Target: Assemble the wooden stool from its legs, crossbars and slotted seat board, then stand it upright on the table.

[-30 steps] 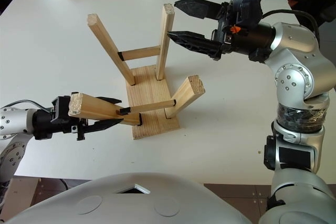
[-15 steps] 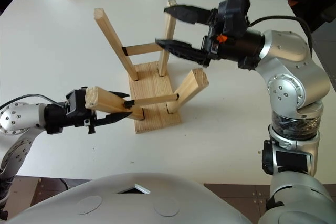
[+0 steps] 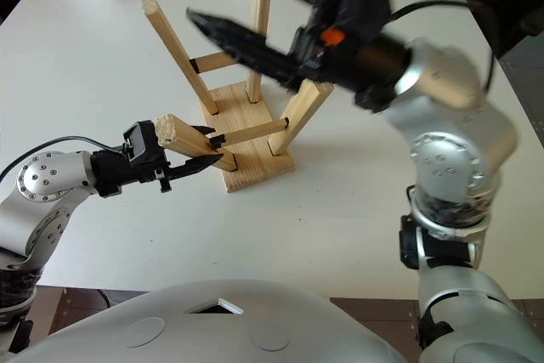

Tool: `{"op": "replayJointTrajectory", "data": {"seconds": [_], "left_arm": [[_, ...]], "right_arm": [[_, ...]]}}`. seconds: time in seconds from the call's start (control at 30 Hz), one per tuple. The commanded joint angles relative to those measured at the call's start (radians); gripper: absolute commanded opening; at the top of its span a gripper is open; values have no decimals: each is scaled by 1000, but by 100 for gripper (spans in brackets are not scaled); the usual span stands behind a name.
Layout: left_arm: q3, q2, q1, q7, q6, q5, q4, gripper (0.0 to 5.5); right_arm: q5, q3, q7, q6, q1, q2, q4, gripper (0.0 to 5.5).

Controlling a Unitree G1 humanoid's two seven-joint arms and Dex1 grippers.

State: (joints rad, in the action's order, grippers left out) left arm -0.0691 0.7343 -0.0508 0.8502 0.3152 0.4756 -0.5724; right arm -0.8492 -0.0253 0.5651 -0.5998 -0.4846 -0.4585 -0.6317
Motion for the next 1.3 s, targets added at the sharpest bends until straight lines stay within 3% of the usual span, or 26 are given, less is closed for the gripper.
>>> {"op": "replayJointTrajectory", "data": {"seconds": [0.03, 0.17, 0.27, 0.67, 0.93, 1.07, 1.23, 1.3], "left_arm": [[-20, 17, -11, -10, 41, -46, 30, 204], [-21, 20, -7, -9, 51, -43, 30, 204], [-25, 24, 7, -3, 61, -42, 36, 204], [-24, 39, 69, -14, 108, -52, 80, 204], [-26, 47, 84, -22, 133, -61, 106, 204], [-34, 41, 88, -30, 140, -64, 104, 204], [-37, 43, 83, -39, 143, -67, 99, 204], [-38, 43, 83, -42, 143, -68, 98, 204]], "right_arm": [[122, -132, -48, -12, 99, 16, 1, 313], [394, -357, -40, 66, 254, -25, 182, 313], [496, -418, -52, 97, 318, -9, 320, 313], [486, -385, 17, 146, 259, 41, 321, 313], [174, -146, -27, 33, 91, 146, 108, 313], [260, -196, -40, 70, 118, 164, 148, 313], [523, -381, 8, 215, 237, 94, 306, 313], [570, -402, 10, 264, 259, 109, 358, 313]]}}
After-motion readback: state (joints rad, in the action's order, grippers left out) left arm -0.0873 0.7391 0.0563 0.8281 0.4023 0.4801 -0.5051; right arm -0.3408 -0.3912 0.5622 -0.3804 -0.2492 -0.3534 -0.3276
